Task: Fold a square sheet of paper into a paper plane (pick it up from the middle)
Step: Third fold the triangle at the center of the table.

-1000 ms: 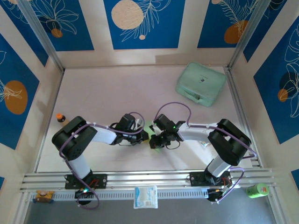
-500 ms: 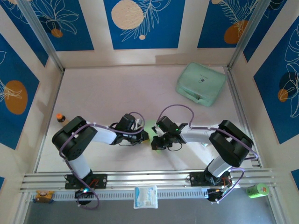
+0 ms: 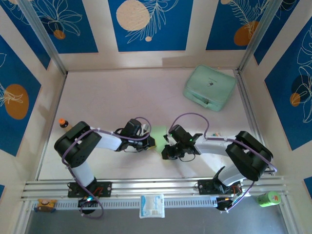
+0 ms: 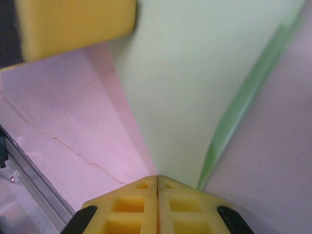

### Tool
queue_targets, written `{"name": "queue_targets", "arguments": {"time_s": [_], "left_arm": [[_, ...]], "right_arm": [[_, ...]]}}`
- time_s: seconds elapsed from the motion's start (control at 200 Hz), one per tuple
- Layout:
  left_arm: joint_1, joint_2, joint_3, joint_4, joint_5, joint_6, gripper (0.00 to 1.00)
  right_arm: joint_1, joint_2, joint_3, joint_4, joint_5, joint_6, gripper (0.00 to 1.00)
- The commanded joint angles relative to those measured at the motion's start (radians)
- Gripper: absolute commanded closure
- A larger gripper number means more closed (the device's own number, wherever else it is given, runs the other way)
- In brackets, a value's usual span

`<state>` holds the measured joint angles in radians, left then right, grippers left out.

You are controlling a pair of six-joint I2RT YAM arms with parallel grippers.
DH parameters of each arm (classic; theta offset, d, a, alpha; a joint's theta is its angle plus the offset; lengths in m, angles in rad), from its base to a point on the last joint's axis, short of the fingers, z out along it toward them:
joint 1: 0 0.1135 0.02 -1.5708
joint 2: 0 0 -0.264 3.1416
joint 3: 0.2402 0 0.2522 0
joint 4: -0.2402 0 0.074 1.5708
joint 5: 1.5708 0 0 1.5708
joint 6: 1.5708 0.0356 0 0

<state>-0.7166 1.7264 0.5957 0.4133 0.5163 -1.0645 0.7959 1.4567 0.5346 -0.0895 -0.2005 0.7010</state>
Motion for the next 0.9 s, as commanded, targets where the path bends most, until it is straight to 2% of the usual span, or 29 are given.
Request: {"name": "queue_targets", "arguments": {"time_s": [0.0,0.26,0.47,0.75,0.895], "left_arm": [[-0.003,0.040,-0.011,-0.068,-0.033,0.024,1.00],[-0.002,0.038,-0.017,-0.058,-0.033,0.021,1.00],[-0.003,0.029,-0.020,-0.050,-0.034,0.014,1.00],[-0.002,0.027,-0.028,-0.041,-0.035,0.012,1.00],[-0.001,0.024,-0.026,-0.039,-0.030,0.013,1.00]], "right_arm": [[-0.004,-0.027,-0.055,-0.060,-0.011,0.045,0.92],[-0.022,-0.124,-0.108,-0.055,-0.031,0.081,0.92],[-0.041,-0.220,-0.016,-0.105,-0.068,0.044,0.91],[-0.043,0.000,0.133,-0.062,-0.079,0.012,0.90],[-0.044,0.066,0.169,-0.089,-0.053,0.002,0.90]]}}
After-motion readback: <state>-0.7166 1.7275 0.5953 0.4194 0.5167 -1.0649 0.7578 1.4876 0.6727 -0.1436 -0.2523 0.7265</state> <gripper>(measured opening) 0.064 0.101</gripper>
